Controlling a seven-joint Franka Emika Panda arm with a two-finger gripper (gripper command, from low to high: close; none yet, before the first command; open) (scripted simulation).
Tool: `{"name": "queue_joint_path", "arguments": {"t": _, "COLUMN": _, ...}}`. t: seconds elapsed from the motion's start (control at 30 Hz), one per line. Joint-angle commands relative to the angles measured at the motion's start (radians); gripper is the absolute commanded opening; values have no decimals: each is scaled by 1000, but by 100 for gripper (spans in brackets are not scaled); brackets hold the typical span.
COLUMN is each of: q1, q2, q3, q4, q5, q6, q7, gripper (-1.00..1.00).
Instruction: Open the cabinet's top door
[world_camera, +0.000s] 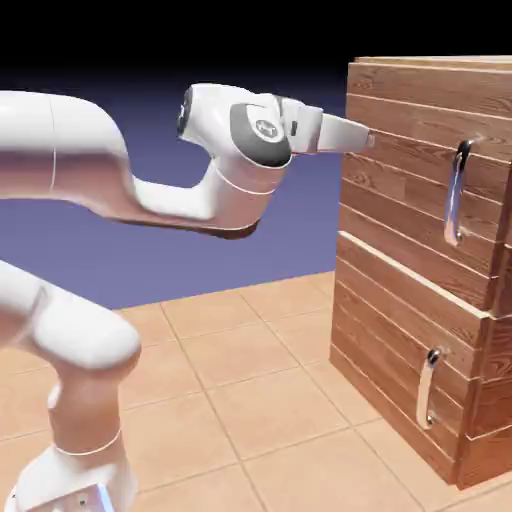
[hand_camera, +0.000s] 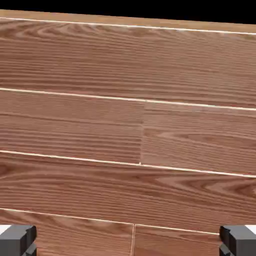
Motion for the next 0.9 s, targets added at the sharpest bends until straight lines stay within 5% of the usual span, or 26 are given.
{"name": "queue_joint_path", "arguments": {"t": 0.0, "q1": 15, "q2": -8, "q3": -19, "q4": 10, "q5": -44, "q6": 0, "q7": 29, "gripper": 0}}
{"name": "queue_joint_path", "arguments": {"t": 0.87, "q1": 390, "q2": -194, "q3": -478, "q4": 253, "q5": -1109, "q6": 12, "q7": 751, "gripper": 0}}
